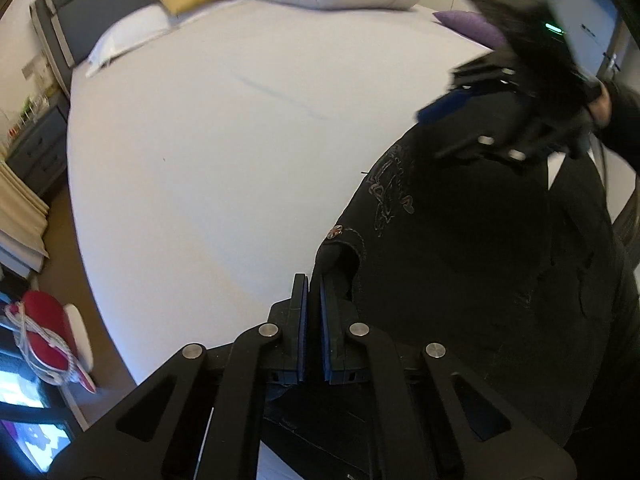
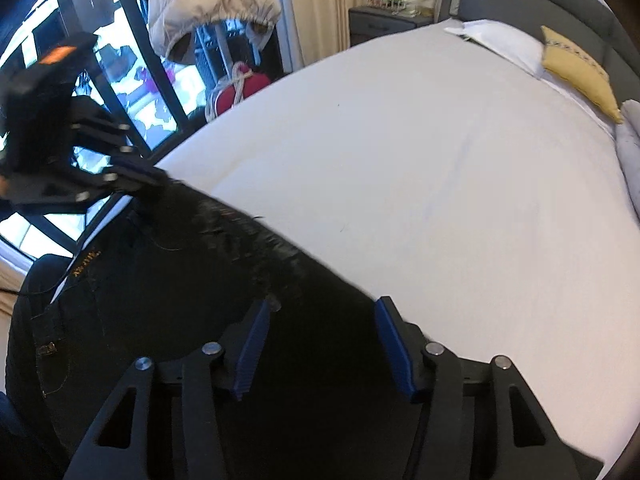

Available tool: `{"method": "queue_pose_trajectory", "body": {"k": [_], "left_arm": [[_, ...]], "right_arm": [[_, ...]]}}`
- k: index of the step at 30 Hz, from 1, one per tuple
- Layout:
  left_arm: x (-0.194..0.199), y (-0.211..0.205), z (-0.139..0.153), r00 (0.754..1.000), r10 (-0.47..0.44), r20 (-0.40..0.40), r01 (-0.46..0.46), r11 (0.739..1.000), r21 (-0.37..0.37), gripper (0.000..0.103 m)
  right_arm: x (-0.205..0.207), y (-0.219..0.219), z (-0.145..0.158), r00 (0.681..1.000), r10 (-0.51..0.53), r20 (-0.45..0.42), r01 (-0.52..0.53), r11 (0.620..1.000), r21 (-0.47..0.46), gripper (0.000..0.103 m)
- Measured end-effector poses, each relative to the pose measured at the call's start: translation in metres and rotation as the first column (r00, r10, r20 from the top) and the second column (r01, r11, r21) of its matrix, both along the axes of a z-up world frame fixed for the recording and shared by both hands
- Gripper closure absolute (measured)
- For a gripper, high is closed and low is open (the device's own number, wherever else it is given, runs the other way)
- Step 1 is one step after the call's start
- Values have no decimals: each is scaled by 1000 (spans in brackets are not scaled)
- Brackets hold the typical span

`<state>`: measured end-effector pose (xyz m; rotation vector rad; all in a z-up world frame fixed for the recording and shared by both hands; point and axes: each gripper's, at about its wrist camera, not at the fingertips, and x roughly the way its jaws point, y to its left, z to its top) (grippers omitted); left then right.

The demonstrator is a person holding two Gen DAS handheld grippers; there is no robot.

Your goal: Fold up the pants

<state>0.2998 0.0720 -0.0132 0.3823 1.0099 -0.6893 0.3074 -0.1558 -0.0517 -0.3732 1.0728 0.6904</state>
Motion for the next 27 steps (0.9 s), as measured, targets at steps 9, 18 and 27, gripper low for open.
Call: {"method": "queue_pose_trajectory", "body": {"k": [9, 18, 27], "left_arm": [[-24, -27, 1, 1000, -7, 22, 7, 1000, -18, 99], [-27, -19, 5, 1000, 19, 24, -18, 999, -40, 99], [-65, 0, 17, 998, 59, 25, -57, 997, -56, 99]], "right_arm": [[18, 20, -19, 992, 105, -71, -112, 989, -95, 70], [-1, 15, -1, 993, 104, -48, -108, 990, -86, 94], [-61, 39, 26, 994, 103, 22, -103, 995, 16, 96]]}}
